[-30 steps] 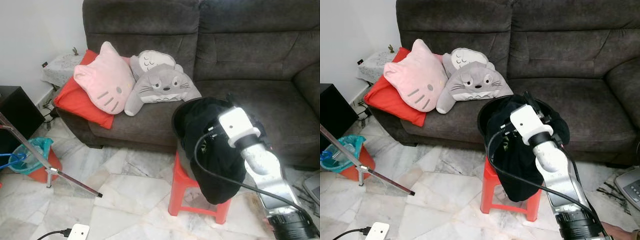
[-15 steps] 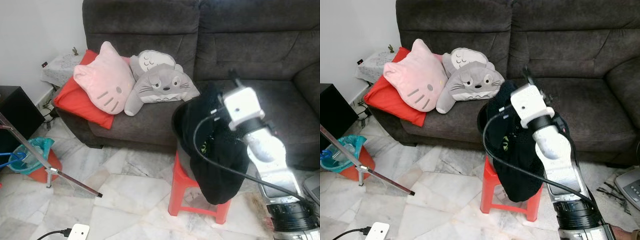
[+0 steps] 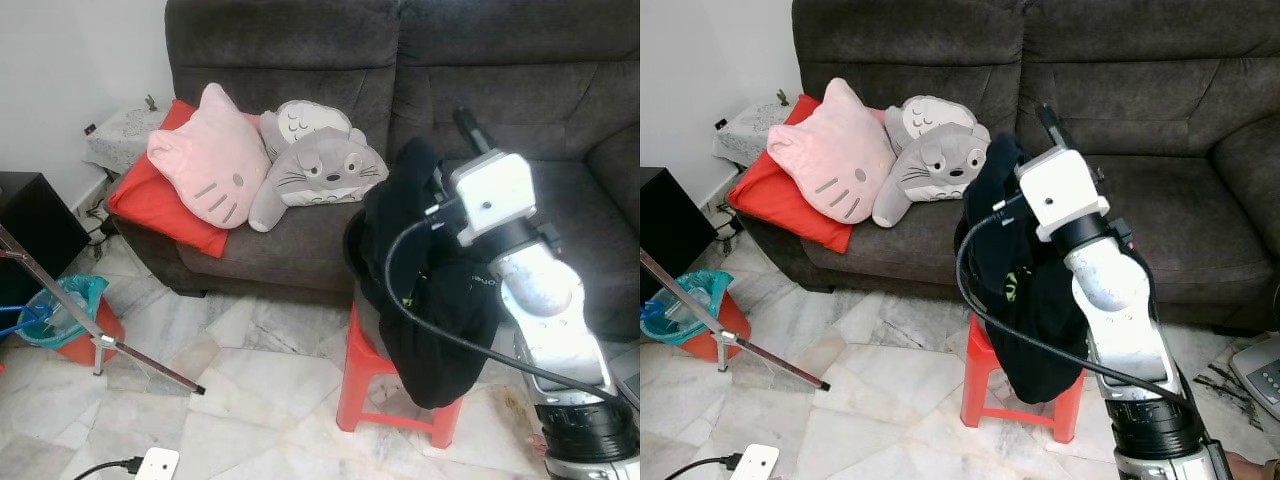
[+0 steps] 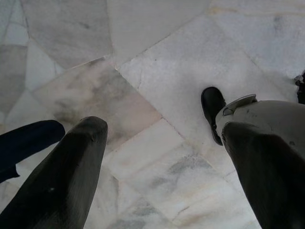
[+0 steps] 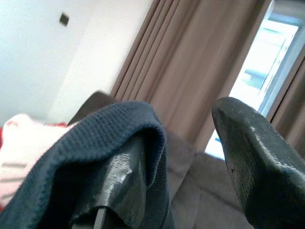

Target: Hang hanger

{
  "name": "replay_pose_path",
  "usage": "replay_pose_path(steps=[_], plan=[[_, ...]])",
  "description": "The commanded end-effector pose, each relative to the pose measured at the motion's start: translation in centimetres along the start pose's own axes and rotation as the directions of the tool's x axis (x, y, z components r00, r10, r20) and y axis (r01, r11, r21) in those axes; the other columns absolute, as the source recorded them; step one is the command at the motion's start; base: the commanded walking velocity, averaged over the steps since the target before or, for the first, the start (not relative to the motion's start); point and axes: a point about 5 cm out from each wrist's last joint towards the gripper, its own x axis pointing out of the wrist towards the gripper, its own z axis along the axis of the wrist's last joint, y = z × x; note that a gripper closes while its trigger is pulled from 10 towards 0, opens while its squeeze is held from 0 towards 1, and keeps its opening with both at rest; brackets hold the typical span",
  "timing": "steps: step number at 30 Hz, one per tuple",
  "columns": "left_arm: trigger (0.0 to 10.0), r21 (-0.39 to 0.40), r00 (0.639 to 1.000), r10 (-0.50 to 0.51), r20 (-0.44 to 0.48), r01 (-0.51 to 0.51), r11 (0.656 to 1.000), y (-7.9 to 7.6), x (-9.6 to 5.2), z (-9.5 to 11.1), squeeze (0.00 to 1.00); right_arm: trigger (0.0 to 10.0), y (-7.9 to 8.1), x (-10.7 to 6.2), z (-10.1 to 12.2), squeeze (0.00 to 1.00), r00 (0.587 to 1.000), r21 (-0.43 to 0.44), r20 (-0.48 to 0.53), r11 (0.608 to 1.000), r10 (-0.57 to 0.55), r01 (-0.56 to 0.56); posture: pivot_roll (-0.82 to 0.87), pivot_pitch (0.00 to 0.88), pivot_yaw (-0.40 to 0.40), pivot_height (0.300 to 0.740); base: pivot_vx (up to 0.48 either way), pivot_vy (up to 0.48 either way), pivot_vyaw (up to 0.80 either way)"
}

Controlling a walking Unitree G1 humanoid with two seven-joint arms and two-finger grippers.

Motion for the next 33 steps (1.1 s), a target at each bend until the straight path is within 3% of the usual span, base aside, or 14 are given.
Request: replay_pose_path(steps=[1,8,12,13,15,18,19,22,23,30,32,33], plan=[[10.0,0.022,1.000,0.008,-0.012,-0.008,1.000,0.5,-0.1,-0.2,0.00,10.0,-1.0,0.5,1.9,0.00,0.996,-0.002,0.080,1.000,-0.025,0.026,-0.07,0.000,0.101,0.740,0.000,0.000,0.00],[10.0,0.023,1.000,0.008,-0.013,-0.007,1.000,0.5,-0.1,-0.2,0.00,10.0,-2.0,0.7,2.7,0.00,0.994,0.033,0.100,0.999,-0.031,0.028,-0.07,0.000,0.101,0.740,0.000,0.000,0.00],[10.0,0.025,1.000,0.007,-0.015,-0.006,1.000,0.5,-0.1,-0.2,0.00,10.0,-0.2,0.0,2.1,0.00,0.986,0.071,0.052,0.984,0.158,-0.162,-0.08,0.000,0.102,0.740,0.000,0.000,0.00],[10.0,0.026,1.000,0.005,-0.016,-0.005,1.000,0.5,-0.1,-0.2,0.00,10.0,1.0,-0.8,1.1,0.00,0.968,0.072,0.001,0.965,0.252,-0.251,-0.08,0.000,0.102,0.740,0.000,0.000,0.00],[10.0,0.026,1.000,0.004,-0.016,-0.004,1.000,0.5,-0.1,-0.2,0.00,10.0,1.6,-1.2,0.5,0.00,0.955,0.072,-0.030,0.954,0.293,-0.291,-0.08,0.000,0.102,0.740,0.000,0.000,0.00],[10.0,0.027,1.000,0.003,-0.017,-0.002,1.000,0.5,-0.1,-0.2,0.00,10.0,3.4,-2.5,-1.1,0.00,0.906,0.093,-0.105,0.911,0.411,-0.403,-0.07,0.000,0.101,0.740,0.000,0.000,0.00],[10.0,0.026,1.000,0.002,-0.017,-0.002,1.000,0.5,-0.1,-0.2,0.00,10.0,4.4,-3.3,-1.7,0.00,0.866,0.116,-0.135,0.876,0.482,-0.469,-0.07,0.000,0.101,0.740,0.000,0.000,0.00],[10.0,0.026,1.000,0.002,-0.018,-0.002,1.000,0.5,-0.1,-0.3,0.00,10.0,5.1,-4.0,-2.2,0.00,0.824,0.147,-0.162,0.839,0.543,-0.524,-0.07,0.000,0.101,0.740,0.000,0.000,0.00],[10.0,0.027,1.000,0.002,-0.019,-0.001,1.000,0.5,-0.1,-0.3,0.00,10.0,5.7,-4.8,-2.7,0.00,0.779,0.168,-0.199,0.804,0.594,-0.570,-0.07,0.000,0.100,0.740,0.000,0.000,0.00],[10.0,0.031,1.000,-0.001,-0.024,0.002,1.000,0.5,-0.1,-0.3,0.00,10.0,6.2,-6.3,-4.2,0.00,0.715,0.171,-0.280,0.766,0.640,-0.619,-0.07,0.000,0.102,0.740,0.000,0.000,0.00],[10.0,0.033,1.000,-0.003,-0.025,0.004,0.999,0.5,-0.1,-0.3,0.00,10.0,6.7,-7.3,-4.9,0.00,0.653,0.212,-0.318,0.723,0.687,-0.658,-0.07,0.000,0.101,0.740,0.000,0.000,0.00],[10.0,0.033,1.000,-0.003,-0.025,0.004,0.999,0.5,-0.1,-0.3,0.00,10.0,6.7,-7.3,-4.9,0.00,0.653,0.212,-0.318,0.723,0.687,-0.658,-0.07,0.000,0.101,0.740,0.000,0.000,0.00]])
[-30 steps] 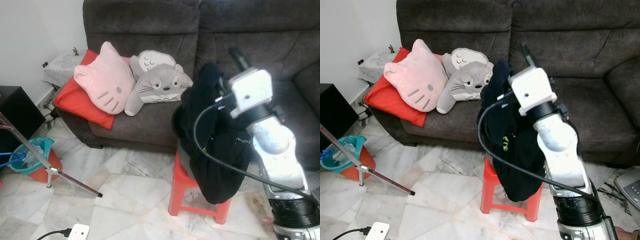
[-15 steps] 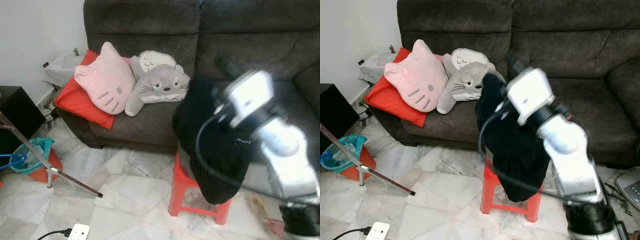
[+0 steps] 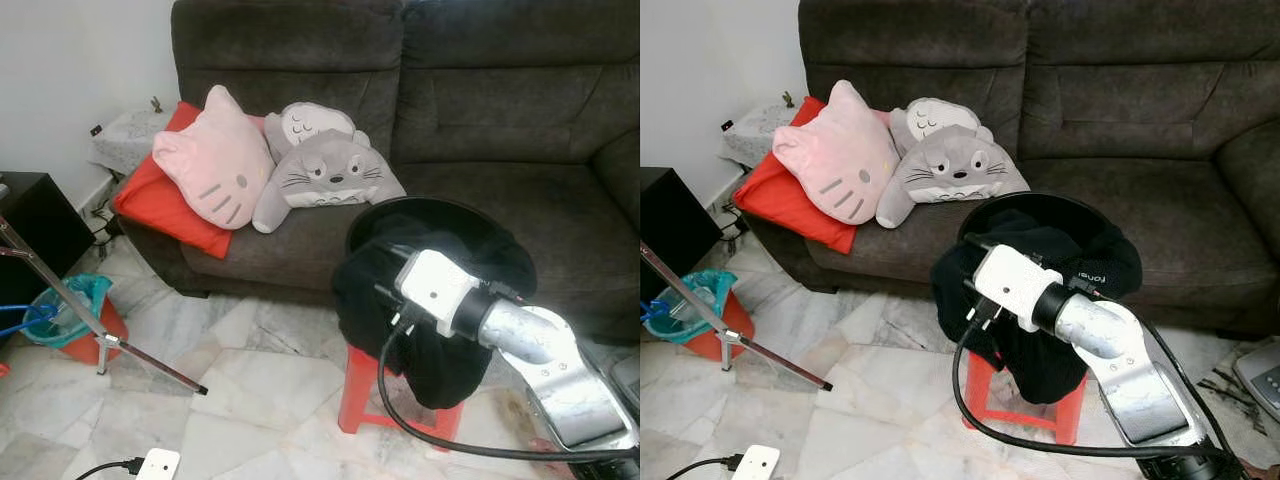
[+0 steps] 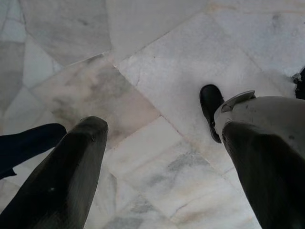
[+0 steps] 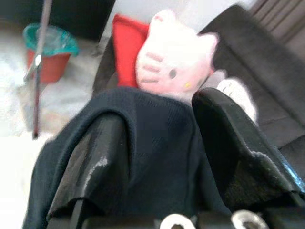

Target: Hang hanger

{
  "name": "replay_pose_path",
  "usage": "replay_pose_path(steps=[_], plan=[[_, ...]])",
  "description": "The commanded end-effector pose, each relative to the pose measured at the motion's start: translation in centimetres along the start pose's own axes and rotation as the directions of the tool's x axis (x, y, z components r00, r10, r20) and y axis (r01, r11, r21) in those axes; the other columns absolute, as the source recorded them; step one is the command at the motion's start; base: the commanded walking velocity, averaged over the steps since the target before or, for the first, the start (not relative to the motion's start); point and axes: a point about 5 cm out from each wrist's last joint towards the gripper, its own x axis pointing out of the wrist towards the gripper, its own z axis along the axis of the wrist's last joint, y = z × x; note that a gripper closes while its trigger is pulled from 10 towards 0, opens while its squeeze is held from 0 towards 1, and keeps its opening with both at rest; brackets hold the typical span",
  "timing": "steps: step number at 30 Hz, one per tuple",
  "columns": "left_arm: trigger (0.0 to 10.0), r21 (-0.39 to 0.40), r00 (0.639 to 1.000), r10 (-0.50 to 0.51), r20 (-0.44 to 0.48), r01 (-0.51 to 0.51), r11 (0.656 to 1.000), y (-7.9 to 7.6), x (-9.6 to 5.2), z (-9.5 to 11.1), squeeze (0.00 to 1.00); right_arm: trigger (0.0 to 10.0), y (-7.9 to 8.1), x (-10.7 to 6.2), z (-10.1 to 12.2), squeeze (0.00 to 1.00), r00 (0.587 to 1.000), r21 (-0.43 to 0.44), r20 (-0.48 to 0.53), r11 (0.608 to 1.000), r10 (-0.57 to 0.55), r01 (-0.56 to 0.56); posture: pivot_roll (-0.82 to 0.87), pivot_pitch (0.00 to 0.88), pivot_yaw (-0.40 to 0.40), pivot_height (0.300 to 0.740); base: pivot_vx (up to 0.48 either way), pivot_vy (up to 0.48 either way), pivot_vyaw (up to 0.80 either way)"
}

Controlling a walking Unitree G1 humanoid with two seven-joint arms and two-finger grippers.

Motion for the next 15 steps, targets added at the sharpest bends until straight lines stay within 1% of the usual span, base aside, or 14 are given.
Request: replay_pose_path(steps=[1,2,4,5,6,7,8,11,13,15], plan=[[10.0,0.028,1.000,0.009,-0.016,-0.009,1.000,0.6,-0.1,-0.3,0.00,10.0,1.2,0.1,-0.9,0.00,0.996,0.017,-0.049,0.997,0.073,-0.073,-0.07,0.000,0.102,0.740,0.000,0.000,0.00],[10.0,0.029,1.000,0.009,-0.017,-0.009,1.000,0.6,-0.1,-0.3,0.00,10.0,1.5,0.0,-1.4,0.00,0.992,0.008,-0.084,0.996,0.094,-0.094,-0.07,0.000,0.101,0.740,0.000,0.000,0.00],[10.0,0.030,1.000,0.009,-0.017,-0.008,1.000,0.6,-0.1,-0.3,0.00,10.0,1.9,-0.1,-2.0,0.00,0.986,-0.002,-0.122,0.993,0.115,-0.116,-0.07,0.000,0.101,0.740,0.000,0.000,0.00],[10.0,0.031,1.000,0.008,-0.019,-0.007,0.999,0.6,-0.1,-0.3,0.00,10.0,2.2,-0.3,-2.8,0.00,0.974,-0.015,-0.179,0.990,0.137,-0.142,-0.07,0.000,0.102,0.740,0.000,0.000,0.00],[10.0,0.031,1.000,0.008,-0.019,-0.007,0.999,0.6,-0.1,-0.3,0.00,10.0,2.2,-0.3,-2.8,0.00,0.974,-0.015,-0.179,0.990,0.137,-0.142,-0.07,0.000,0.102,0.740,0.000,0.000,0.00],[10.0,0.033,1.000,0.007,-0.020,-0.006,0.999,0.6,-0.1,-0.3,0.00,10.0,2.5,-0.5,-3.6,0.00,0.960,-0.046,-0.236,0.985,0.152,-0.167,-0.07,0.000,0.102,0.740,0.000,0.000,0.00],[10.0,0.033,1.000,0.006,-0.021,-0.006,0.999,0.6,-0.1,-0.3,0.00,10.0,2.5,-0.6,-3.9,0.00,0.956,-0.059,-0.255,0.984,0.147,-0.167,-0.07,0.000,0.101,0.740,0.000,0.000,0.00],[10.0,0.034,1.000,0.006,-0.022,-0.005,0.999,0.6,-0.1,-0.3,0.00,10.0,2.5,-0.6,-4.3,0.00,0.952,-0.063,-0.272,0.984,0.144,-0.167,-0.07,0.000,0.101,0.740,0.000,0.000,0.00],[10.0,0.034,1.000,0.005,-0.022,-0.005,0.999,0.6,-0.1,-0.3,0.00,10.0,2.5,-0.6,-4.2,0.00,0.954,-0.061,-0.267,0.985,0.139,-0.161,-0.07,0.000,0.102,0.740,0.000,0.000,0.00],[10.0,0.035,1.000,0.006,-0.023,-0.005,0.999,0.6,-0.1,-0.3,0.00,10.0,2.6,-0.6,-3.8,0.00,0.954,-0.047,-0.254,0.983,0.158,-0.176,-0.07,0.000,0.102,0.740,0.000,0.000,0.00]])
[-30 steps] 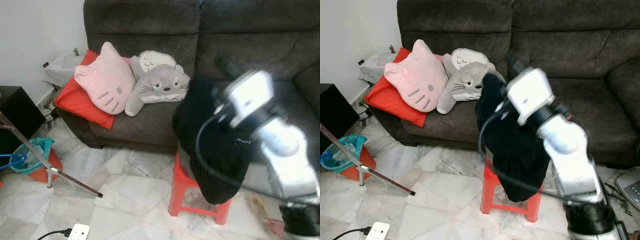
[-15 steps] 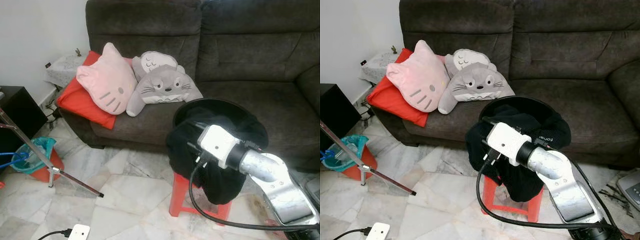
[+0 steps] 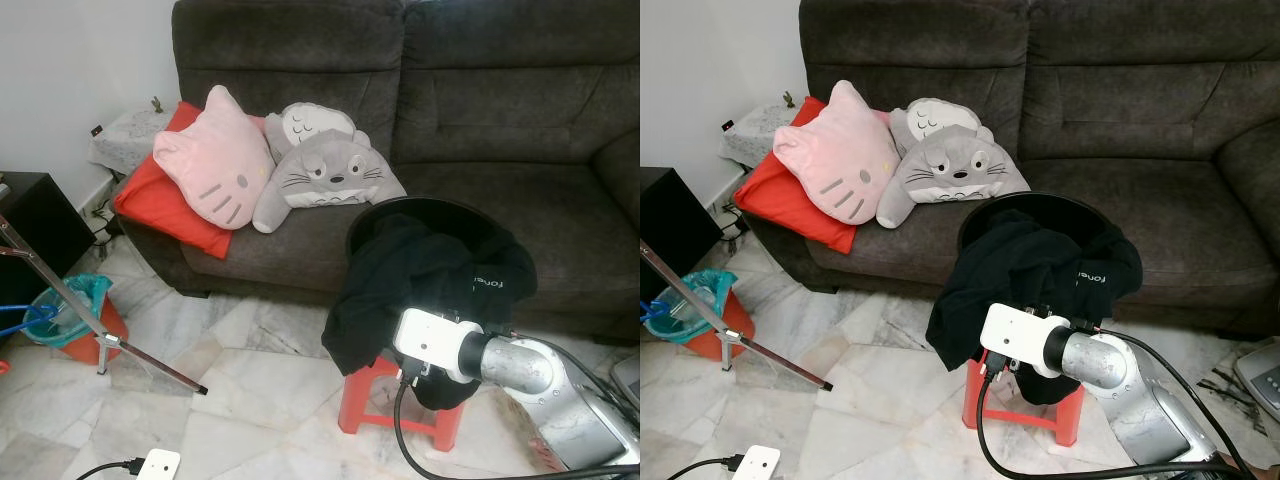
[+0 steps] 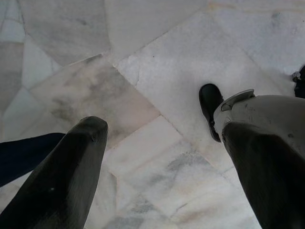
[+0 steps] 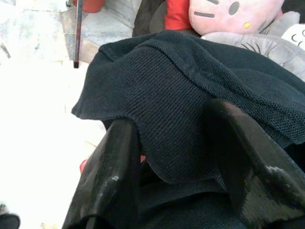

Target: Hang hanger

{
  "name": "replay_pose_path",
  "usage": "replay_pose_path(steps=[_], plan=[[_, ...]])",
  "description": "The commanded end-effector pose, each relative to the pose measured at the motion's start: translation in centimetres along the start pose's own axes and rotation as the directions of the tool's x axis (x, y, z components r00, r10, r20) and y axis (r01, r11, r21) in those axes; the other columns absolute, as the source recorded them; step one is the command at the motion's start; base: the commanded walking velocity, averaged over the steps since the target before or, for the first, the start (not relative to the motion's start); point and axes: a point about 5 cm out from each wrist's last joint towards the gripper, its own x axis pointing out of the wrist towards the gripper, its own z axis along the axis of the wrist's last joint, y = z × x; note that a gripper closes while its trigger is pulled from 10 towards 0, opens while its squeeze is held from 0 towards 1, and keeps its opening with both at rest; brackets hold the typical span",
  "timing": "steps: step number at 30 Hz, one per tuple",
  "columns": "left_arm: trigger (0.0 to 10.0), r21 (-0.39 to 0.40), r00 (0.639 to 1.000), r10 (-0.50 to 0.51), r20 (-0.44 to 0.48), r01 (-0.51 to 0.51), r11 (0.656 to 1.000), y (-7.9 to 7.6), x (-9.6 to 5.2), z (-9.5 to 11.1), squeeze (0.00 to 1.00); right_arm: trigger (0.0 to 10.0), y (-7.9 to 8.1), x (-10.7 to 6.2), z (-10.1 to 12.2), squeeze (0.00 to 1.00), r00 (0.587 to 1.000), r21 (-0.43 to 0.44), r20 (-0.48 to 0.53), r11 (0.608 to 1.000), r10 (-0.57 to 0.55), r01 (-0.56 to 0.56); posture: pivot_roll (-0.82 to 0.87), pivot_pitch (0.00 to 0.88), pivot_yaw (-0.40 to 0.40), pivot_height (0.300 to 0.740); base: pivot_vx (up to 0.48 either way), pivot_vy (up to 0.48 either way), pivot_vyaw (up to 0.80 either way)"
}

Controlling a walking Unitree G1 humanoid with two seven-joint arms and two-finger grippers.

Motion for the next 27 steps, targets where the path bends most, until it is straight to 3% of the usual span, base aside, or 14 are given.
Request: replay_pose_path(steps=[1,3,4,5,9,16,27], plan=[[10.0,0.031,1.000,0.010,-0.020,-0.009,0.999,0.6,-0.1,-0.3,0.00,10.0,0.2,0.0,0.8,0.00,0.999,-0.005,0.028,1.000,0.021,-0.021,-0.07,0.000,0.101,0.740,0.000,0.000,0.00],[10.0,0.031,1.000,0.011,-0.020,-0.010,0.999,0.6,-0.1,-0.3,0.00,10.0,0.2,0.0,0.9,0.00,0.999,-0.001,0.037,1.000,0.021,-0.021,-0.07,0.000,0.102,0.740,0.000,0.000,0.00],[10.0,0.031,1.000,0.012,-0.019,-0.011,0.999,0.6,-0.1,-0.3,0.00,10.0,0.1,-0.1,1.3,0.74,0.998,-0.006,0.059,1.000,0.016,-0.016,-0.07,0.000,0.102,0.740,0.000,0.000,0.00],[10.0,0.032,1.000,0.013,-0.019,-0.013,0.999,0.6,-0.1,-0.3,0.00,10.0,-0.3,-0.2,1.7,1.00,0.996,-0.020,0.083,1.000,-0.018,0.019,-0.07,0.000,0.102,0.740,0.000,0.000,0.00],[10.0,0.034,1.000,0.016,-0.016,-0.016,0.999,0.6,-0.1,-0.2,0.00,10.0,-2.3,-0.2,2.9,1.00,0.973,-0.038,0.164,0.985,-0.160,0.168,-0.07,0.000,0.103,0.740,0.000,0.000,0.00],[10.0,0.033,1.000,0.014,-0.016,-0.014,0.999,0.6,-0.1,-0.2,0.00,10.0,-2.4,0.2,3.5,1.00,0.972,-0.069,0.183,0.985,-0.145,0.160,-0.07,0.000,0.099,0.740,0.000,0.000,0.00],[10.0,0.037,1.000,0.012,-0.019,-0.011,0.999,0.6,-0.1,-0.3,0.00,10.0,0.9,-0.5,3.2,1.00,0.980,-0.050,0.156,0.992,0.124,-0.117,-0.07,0.000,0.100,0.740,0.000,0.000,0.00]])
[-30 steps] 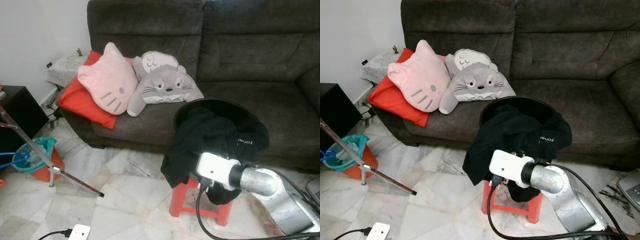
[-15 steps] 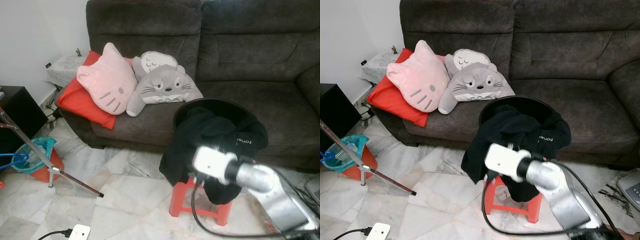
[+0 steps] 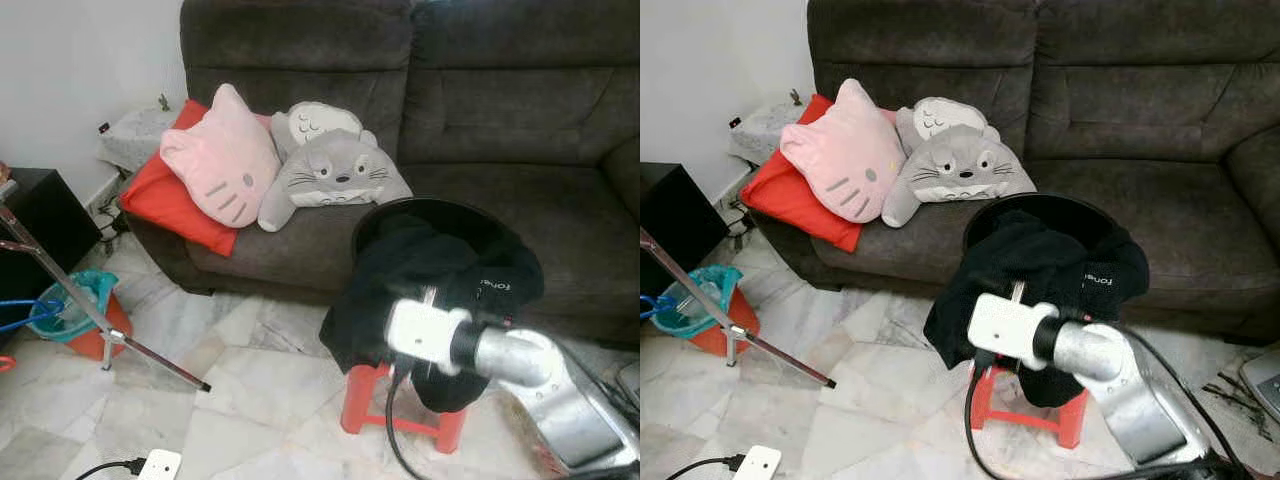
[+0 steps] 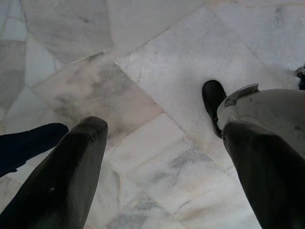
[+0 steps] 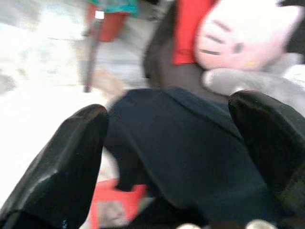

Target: Hang hanger

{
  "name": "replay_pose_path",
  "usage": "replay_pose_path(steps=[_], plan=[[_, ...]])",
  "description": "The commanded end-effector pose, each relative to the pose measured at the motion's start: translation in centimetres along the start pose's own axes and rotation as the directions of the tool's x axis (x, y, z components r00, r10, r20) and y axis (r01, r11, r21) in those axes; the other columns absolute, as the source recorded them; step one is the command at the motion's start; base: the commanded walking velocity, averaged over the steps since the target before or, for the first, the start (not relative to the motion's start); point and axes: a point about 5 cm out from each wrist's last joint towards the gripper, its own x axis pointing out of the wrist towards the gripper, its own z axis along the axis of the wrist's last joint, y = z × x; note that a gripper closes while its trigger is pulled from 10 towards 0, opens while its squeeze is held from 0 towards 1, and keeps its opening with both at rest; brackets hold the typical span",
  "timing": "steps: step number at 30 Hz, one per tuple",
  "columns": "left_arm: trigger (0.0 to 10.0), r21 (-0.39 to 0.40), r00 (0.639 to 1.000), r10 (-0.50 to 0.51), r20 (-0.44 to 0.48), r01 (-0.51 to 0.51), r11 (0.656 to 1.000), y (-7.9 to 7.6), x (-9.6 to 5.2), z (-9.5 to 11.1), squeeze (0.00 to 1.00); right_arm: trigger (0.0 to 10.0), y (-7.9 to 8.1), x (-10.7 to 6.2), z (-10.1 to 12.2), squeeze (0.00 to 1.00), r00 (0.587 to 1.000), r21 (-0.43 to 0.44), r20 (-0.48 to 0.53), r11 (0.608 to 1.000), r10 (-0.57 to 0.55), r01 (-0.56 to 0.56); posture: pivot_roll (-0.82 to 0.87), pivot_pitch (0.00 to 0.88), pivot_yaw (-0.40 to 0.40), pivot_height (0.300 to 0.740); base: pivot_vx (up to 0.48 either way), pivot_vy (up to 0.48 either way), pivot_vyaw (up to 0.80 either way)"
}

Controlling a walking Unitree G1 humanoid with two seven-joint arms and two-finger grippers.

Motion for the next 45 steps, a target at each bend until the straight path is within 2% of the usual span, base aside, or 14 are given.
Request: replay_pose_path(steps=[1,8,12,13,17,20,25,29,31,38,40,45], plan=[[10.0,0.009,1.000,0.010,-0.014,-0.010,1.000,0.5,-0.1,-0.3,0.00,10.0,0.4,-0.2,0.7,1.00,0.999,-0.012,0.016,0.999,0.051,-0.050,-0.07,0.000,0.100,0.740,0.000,0.000,0.00],[10.0,0.008,1.000,0.011,-0.014,-0.011,1.000,0.6,-0.1,-0.3,0.00,10.0,-0.6,-0.8,1.1,1.00,1.000,-0.069,-0.010,0.997,0.019,-0.020,-0.07,0.000,0.101,0.740,0.000,0.000,0.00],[10.0,0.007,1.000,0.012,-0.014,-0.011,1.000,0.5,-0.1,-0.3,0.00,10.0,-1.2,-1.1,0.6,1.00,0.996,-0.118,-0.059,0.992,-0.060,0.052,-0.07,0.000,0.099,0.740,0.000,0.000,0.00],[10.0,0.007,1.000,0.012,-0.014,-0.012,1.000,0.5,-0.1,-0.3,0.00,10.0,-1.2,-1.5,0.2,0.00,0.992,-0.121,-0.094,0.990,-0.086,0.074,-0.08,0.000,0.099,0.740,0.000,0.000,0.00],[10.0,0.009,1.000,0.012,-0.015,-0.012,1.000,0.5,-0.1,-0.2,0.00,10.0,-0.9,-3.0,-0.9,0.00,0.966,-0.141,-0.194,0.979,-0.173,0.147,-0.08,0.000,0.098,0.740,0.000,0.000,0.00],[10.0,0.011,1.000,0.012,-0.015,-0.012,1.000,0.6,-0.1,-0.2,0.00,10.0,-0.5,-3.8,-1.3,0.00,0.951,-0.130,-0.230,0.975,-0.205,0.179,-0.08,0.000,0.098,0.740,0.000,0.000,0.00],[10.0,0.018,1.000,0.015,-0.017,-0.015,1.000,0.6,-0.1,-0.2,0.00,10.0,0.2,-4.5,-1.7,0.00,0.931,-0.122,-0.266,0.967,-0.250,0.225,-0.09,0.000,0.099,0.740,0.000,0.000,0.00],[10.0,0.017,1.000,0.019,-0.018,-0.018,1.000,0.7,-0.1,-0.2,0.00,10.0,0.0,-4.8,-2.5,0.00,0.894,-0.127,-0.316,0.948,-0.317,0.291,-0.08,0.000,0.099,0.740,0.000,0.000,0.00],[10.0,0.018,1.000,0.022,-0.019,-0.021,1.000,0.7,-0.1,-0.2,0.00,10.0,-0.9,-4.7,-3.0,0.00,0.859,-0.143,-0.322,0.917,-0.398,0.371,-0.08,0.000,0.100,0.740,0.000,0.000,0.00],[10.0,0.015,1.000,0.024,-0.018,-0.024,1.000,0.7,-0.1,-0.2,0.00,10.0,-2.5,-4.5,-3.8,0.00,0.765,-0.152,-0.345,0.837,-0.544,0.526,-0.07,0.000,0.096,0.740,0.000,0.000,0.00],[10.0,0.014,1.000,0.025,-0.019,-0.025,1.000,0.7,-0.1,-0.3,0.00,10.0,-2.6,-4.4,-4.0,0.00,0.761,-0.145,-0.352,0.835,-0.545,0.531,-0.07,0.000,0.096,0.740,0.000,0.000,0.00],[10.0,0.012,0.999,0.026,-0.019,-0.026,1.000,0.7,-0.1,-0.3,0.00,10.0,-1.7,-3.5,-4.2,0.00,0.792,-0.108,-0.349,0.860,-0.502,0.498,-0.07,0.000,0.094,0.740,0.000,0.000,0.00]])
